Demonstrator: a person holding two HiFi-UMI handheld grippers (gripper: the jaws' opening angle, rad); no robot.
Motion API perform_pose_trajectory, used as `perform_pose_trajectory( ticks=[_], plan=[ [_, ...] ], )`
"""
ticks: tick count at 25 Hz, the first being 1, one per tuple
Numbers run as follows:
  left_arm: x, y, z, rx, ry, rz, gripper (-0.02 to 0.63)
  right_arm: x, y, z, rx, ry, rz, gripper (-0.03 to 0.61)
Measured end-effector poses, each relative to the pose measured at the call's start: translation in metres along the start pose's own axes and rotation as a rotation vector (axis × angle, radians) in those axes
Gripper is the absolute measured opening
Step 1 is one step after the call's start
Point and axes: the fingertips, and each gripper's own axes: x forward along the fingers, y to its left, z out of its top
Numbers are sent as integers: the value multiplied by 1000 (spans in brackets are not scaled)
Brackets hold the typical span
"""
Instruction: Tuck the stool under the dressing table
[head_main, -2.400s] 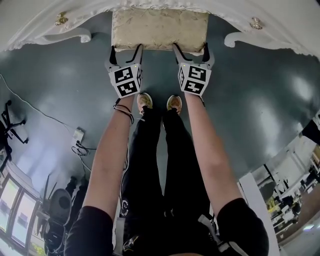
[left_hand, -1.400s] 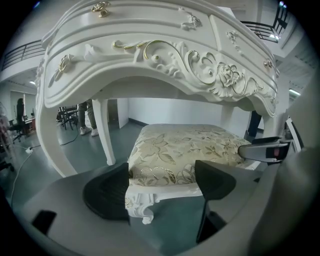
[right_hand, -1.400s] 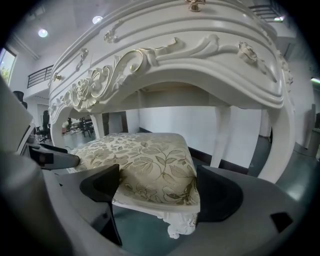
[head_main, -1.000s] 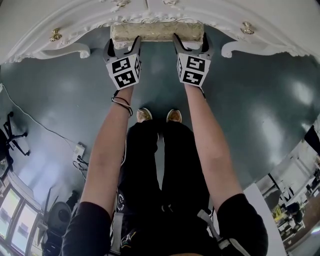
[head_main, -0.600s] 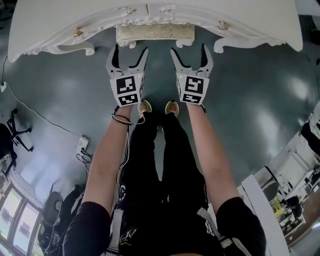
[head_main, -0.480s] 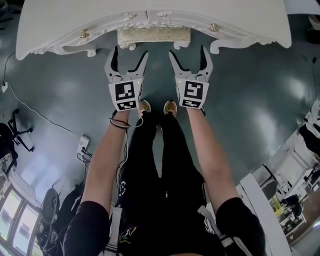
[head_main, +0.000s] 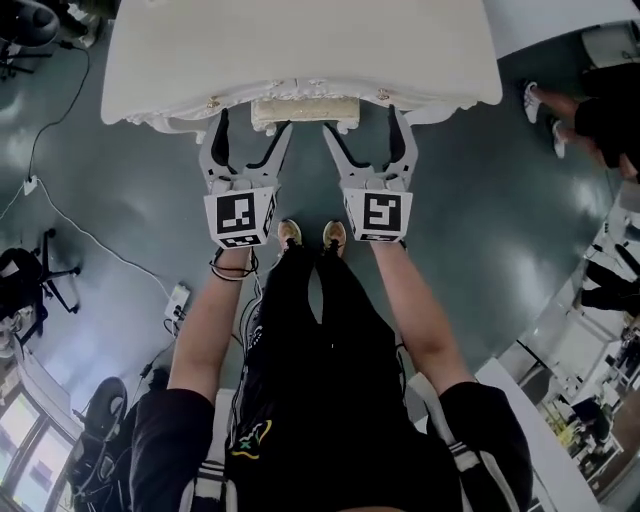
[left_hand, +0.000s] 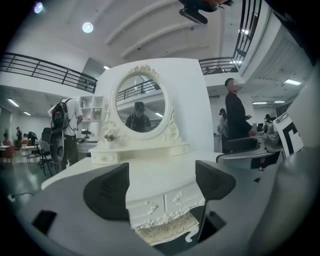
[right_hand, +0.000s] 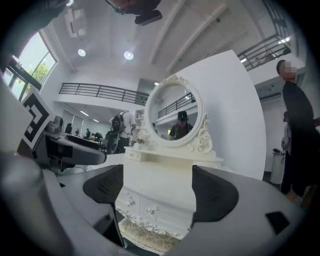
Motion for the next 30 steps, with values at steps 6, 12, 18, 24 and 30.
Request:
perform_pose_trajectory(
  ticks=[6, 12, 18, 24, 30],
  plan=[
    [-35, 6, 101, -65, -25, -48, 430, -34, 3, 112, 5, -64, 50, 443],
    [-85, 1, 195, -20, -94, -114, 430, -76, 1, 206, -20, -134, 86, 422],
    [-112, 3, 245, 53, -165, -115, 430, -89, 2, 259, -57, -197, 106, 417],
    [-116, -3, 259, 51, -169, -210, 196, -92, 10, 284, -57, -228, 164, 208],
    [-123, -17, 261, 28, -161, -325, 27, -104, 21, 291, -100, -235, 238, 21]
  ],
)
